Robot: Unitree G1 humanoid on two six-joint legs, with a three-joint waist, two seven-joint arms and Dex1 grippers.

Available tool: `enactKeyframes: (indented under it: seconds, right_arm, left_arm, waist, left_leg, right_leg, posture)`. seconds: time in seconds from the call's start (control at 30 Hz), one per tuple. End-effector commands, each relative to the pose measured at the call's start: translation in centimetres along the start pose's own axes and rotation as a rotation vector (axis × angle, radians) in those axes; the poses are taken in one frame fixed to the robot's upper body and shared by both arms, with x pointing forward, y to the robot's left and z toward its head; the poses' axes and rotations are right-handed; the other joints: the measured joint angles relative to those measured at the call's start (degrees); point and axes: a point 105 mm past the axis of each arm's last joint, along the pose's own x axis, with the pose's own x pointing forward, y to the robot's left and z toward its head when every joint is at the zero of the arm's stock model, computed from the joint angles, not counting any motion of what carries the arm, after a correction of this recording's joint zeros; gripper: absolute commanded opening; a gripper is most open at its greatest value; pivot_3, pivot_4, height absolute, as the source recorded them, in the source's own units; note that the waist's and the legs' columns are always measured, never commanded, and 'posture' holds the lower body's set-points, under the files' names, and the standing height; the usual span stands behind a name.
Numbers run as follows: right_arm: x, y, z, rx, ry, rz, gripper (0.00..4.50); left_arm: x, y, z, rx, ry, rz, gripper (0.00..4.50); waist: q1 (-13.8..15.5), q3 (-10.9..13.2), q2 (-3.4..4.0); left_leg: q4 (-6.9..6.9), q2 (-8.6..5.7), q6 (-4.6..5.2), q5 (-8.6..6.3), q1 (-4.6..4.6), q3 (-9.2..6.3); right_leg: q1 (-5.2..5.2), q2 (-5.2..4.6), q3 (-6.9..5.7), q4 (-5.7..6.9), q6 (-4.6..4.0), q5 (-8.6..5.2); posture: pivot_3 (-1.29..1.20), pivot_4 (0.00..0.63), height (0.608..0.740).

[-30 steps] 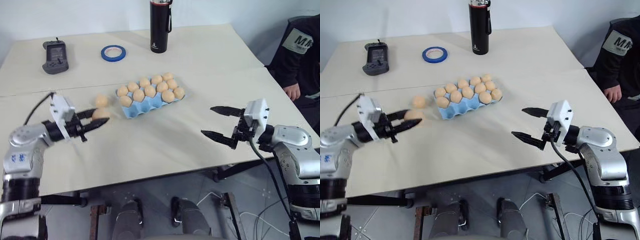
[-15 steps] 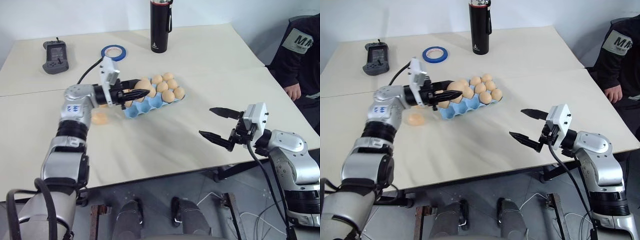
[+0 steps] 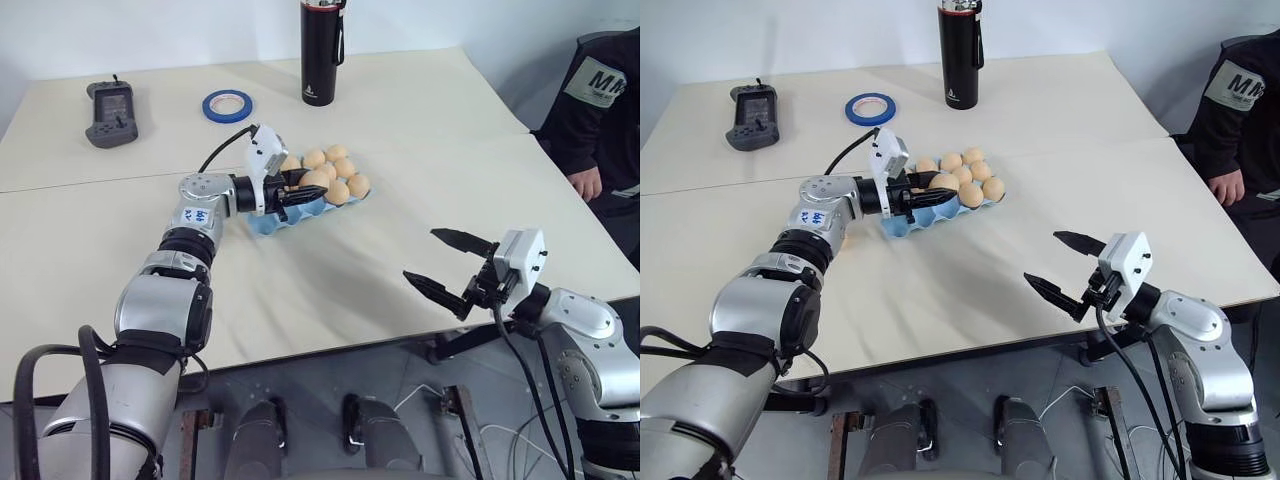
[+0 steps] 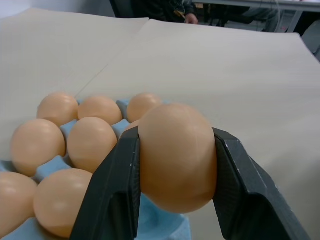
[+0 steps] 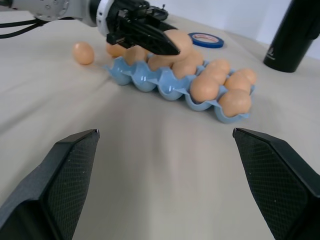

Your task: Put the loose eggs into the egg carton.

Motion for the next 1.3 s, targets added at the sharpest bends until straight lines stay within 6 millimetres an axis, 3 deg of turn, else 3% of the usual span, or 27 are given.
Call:
enactKeyframes:
  seconds: [0.03,0.1,0.13,0.37,0.4,0.53,0.73,0.9,1.1,1.3]
  right_arm:
    - [-0.2,0.0,1.5,-0.038,-0.051,-0.013,4.5]
    - [-0.1,0.0,1.5,-0.039,-0.052,-0.015,4.5]
    - [0.0,-0.1,1.6,-0.04,-0.053,-0.016,4.5]
    - [0.0,-0.3,1.6,-0.047,-0.046,-0.013,4.5]
    - [0.0,-0.3,1.6,-0.048,-0.044,-0.012,4.5]
    - [0.0,-0.5,1.7,-0.052,-0.039,-0.006,4.5]
    - [-0.2,-0.3,2.0,-0.055,-0.041,0.001,4.5]
    - [-0.1,-0.4,1.9,-0.053,-0.039,0.009,4.5]
    - [0.3,-0.7,1.8,-0.045,-0.04,0.043,4.5]
    - [1.0,-1.0,1.7,-0.04,-0.044,0.077,4.5]
  left_arm:
    - [0.5,0.6,1.0,0.046,-0.005,0.05,1.53]
    - [0.5,0.8,1.0,0.041,-0.003,0.069,1.53]
    - [0.6,0.8,1.0,0.04,-0.004,0.07,2.23]
    - [0.5,1.2,1.0,0.047,-0.005,0.109,4.37]
    - [0.5,1.2,1.0,0.047,-0.006,0.109,4.48]
    - [0.1,1.4,1.3,0.058,-0.011,0.111,4.48]
    - [-1.4,2.0,3.9,0.142,-0.087,0.091,4.48]
    - [-5.5,2.9,4.9,0.193,-0.138,0.099,4.48]
    - [-11.9,4.2,2.7,0.195,-0.087,0.25,4.48]
    - [-17.6,2.7,0.4,0.137,-0.015,0.371,4.48]
  waist:
    - [0.1,0.0,0.0]
    - [0.1,0.0,-0.01]
    - [0.1,0.0,-0.01]
    - [0.0,0.0,-0.01]
    - [0.1,0.0,-0.01]
    - [0.1,0.0,-0.01]
    - [0.0,0.0,-0.01]
    - [-0.2,0.0,-0.01]
    - [-1.3,0.0,0.0]
    - [-1.5,0.0,-0.03]
  left_leg:
    - [0.0,0.0,0.0,0.0,0.0,0.0]
    - [0.0,-0.01,0.01,0.0,0.0,-0.01]
    - [0.0,-0.01,0.01,0.0,-0.01,-0.02]
    - [0.01,-0.01,0.01,0.01,-0.01,0.0]
    - [0.02,-0.01,0.01,0.01,-0.01,0.01]
    - [0.04,-0.01,0.02,0.01,-0.01,0.03]
    - [0.04,-0.01,0.0,0.02,0.0,0.11]
    - [0.03,0.0,0.0,0.02,0.01,0.28]
    - [0.01,0.01,-0.01,0.05,0.11,0.31]
    - [0.06,0.03,0.02,0.08,0.11,0.3]
  right_leg:
    - [0.01,0.0,0.0,0.0,0.0,0.0]
    - [0.01,-0.01,0.0,-0.01,0.0,0.0]
    - [0.01,-0.01,0.0,-0.01,0.01,0.0]
    - [0.01,0.0,-0.01,0.02,0.01,0.0]
    - [0.01,0.0,-0.01,0.03,0.01,0.0]
    - [0.01,0.0,-0.01,0.06,0.01,0.0]
    - [0.01,0.01,-0.02,0.09,0.0,0.0]
    - [0.01,0.0,-0.01,0.1,0.0,0.0]
    - [0.02,0.0,0.05,0.26,-0.02,-0.01]
    - [0.03,0.0,0.11,0.31,0.0,0.01]
  posture:
    - [0.0,0.15,0.74]
    - [0.0,0.15,0.74]
    - [0.0,0.15,0.74]
    - [0.0,0.15,0.74]
    - [0.0,0.15,0.74]
    - [0.0,0.15,0.74]
    - [0.0,0.15,0.74]
    - [0.0,0.15,0.74]
    - [0.0,0.15,0.74]
    - [0.0,0.15,0.74]
